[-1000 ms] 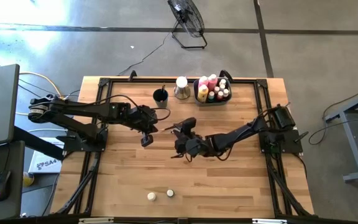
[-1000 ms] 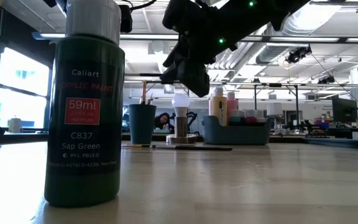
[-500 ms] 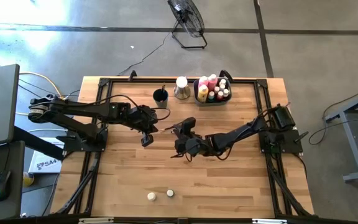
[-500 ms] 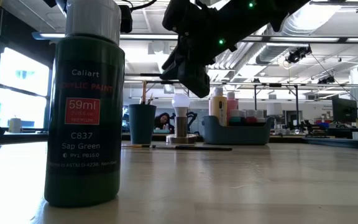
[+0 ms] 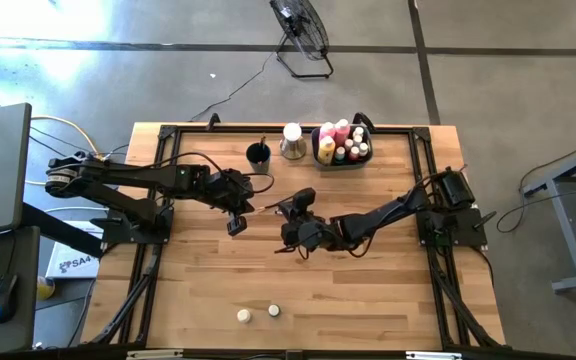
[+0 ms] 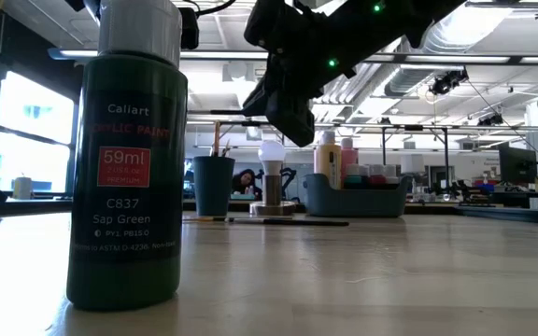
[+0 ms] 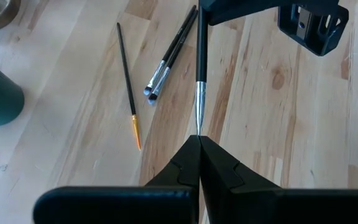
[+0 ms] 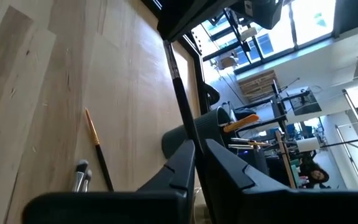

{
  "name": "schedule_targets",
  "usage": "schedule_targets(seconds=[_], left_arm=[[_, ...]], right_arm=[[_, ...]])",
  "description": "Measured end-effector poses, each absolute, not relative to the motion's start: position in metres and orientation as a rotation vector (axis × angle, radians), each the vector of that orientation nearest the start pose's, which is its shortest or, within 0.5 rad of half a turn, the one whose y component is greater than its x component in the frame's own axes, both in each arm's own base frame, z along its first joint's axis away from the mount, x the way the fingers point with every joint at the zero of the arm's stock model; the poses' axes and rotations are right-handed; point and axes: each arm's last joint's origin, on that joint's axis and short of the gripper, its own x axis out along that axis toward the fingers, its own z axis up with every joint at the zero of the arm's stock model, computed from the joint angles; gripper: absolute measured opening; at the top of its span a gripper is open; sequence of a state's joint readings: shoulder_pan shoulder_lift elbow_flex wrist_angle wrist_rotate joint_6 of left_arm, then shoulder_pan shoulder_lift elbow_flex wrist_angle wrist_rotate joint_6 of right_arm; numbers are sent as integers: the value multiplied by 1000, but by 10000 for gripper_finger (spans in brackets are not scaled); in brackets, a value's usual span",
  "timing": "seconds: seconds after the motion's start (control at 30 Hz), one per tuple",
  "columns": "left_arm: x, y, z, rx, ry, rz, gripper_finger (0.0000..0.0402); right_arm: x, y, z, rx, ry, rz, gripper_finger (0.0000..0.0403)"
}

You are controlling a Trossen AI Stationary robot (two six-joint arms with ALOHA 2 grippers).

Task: Pick & Place Paint Supplies
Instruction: Put the silver paintbrush into the blue cup

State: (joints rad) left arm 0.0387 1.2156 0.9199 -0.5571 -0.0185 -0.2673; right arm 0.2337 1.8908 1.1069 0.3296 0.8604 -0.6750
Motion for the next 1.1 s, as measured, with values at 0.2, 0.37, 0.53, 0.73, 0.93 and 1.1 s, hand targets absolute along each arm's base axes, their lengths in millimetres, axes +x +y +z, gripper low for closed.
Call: schedule_targets(seconds=[0.2, 0.37, 0.53, 0.73, 0.93, 1.1], left_arm=[[244, 10, 264, -263, 841, 159, 0], [243, 10, 264, -264, 842, 157, 0], [243, 10, 264, -264, 842, 157, 0], [243, 10, 264, -265, 842, 156, 0], [243, 9, 264, -274, 845, 136, 0], [243, 9, 264, -272, 844, 141, 0]], right_arm=[[390, 70, 184, -891, 607, -455, 20], [390, 71, 180, -898, 627, -364, 44], [390, 68, 181, -884, 628, -386, 95], [391, 57, 180, -858, 646, -408, 138], [392, 53, 179, -847, 653, -418, 109], [391, 56, 179, -846, 649, -411, 61]])
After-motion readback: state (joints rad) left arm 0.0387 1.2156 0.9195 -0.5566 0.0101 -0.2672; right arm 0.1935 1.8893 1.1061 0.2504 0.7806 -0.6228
